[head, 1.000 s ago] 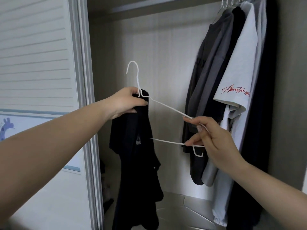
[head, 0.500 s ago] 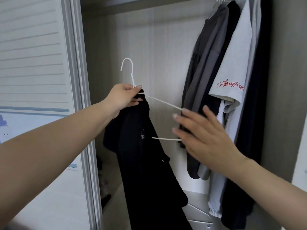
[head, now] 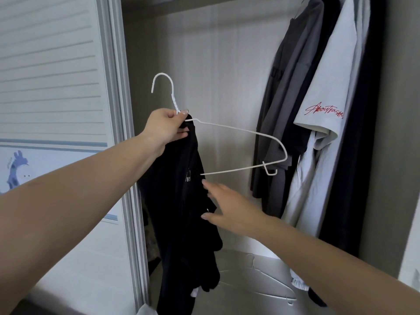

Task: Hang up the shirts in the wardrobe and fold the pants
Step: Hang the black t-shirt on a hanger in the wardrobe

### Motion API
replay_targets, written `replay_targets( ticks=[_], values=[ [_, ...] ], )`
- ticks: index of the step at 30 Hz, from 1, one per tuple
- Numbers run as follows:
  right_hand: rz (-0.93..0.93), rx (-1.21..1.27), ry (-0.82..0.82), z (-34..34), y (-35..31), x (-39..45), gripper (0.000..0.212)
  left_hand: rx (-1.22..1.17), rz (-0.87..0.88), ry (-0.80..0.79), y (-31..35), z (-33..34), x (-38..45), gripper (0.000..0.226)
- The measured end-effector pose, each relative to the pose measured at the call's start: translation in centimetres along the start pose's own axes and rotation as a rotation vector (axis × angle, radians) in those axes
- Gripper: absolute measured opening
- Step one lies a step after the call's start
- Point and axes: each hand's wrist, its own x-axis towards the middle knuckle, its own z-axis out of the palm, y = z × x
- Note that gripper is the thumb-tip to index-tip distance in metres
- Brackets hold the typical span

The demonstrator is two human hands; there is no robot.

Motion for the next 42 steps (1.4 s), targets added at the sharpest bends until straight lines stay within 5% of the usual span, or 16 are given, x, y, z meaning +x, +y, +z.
replay_targets(
  ticks=[4, 9, 13, 18, 27, 32, 36, 42],
  values=[
    [0.061, 0.303, -0.032, 2.2, 0.0, 1.7, 0.084, -0.020, 0.009, 0.012, 0.2, -0.8, -0.1, 0.027],
    [-0.004, 0.475, 0.143, 3.5, -0.8, 2.4, 0.041, -0.032, 0.016, 0.035, 0.1, -2.0, -0.5, 0.029],
    [-0.247, 0.312, 0.229, 3.5, -2.9, 1.3, 0.006, -0.034, 0.023, 0.050, 0.2, -2.8, -0.9, 0.027],
    [-0.457, 0.105, 0.065, 2.0, -4.4, -1.4, 0.011, 0.143, 0.051, 0.087, 0.0, -3.8, -1.0, 0.031],
    [-0.045, -0.121, -0.092, -6.6, 2.3, -5.7, 0.037, 0.162, 0.043, 0.072, -0.7, -3.5, -1.5, 0.031],
    [-0.057, -0.412, -0.108, -12.0, 3.5, -8.5, 0.043, 0.365, 0.119, 0.024, -2.4, -1.1, -2.1, 0.036],
    [-0.028, -0.402, -0.113, -14.0, 3.2, -9.5, 0.063, 0.536, 0.217, -0.019, -2.8, 0.5, -2.7, 0.041],
    [-0.019, -0.329, -0.035, -14.2, 3.0, -8.4, 0.035, 0.590, 0.325, -0.072, -2.4, 3.5, -4.0, 0.047]
  ],
)
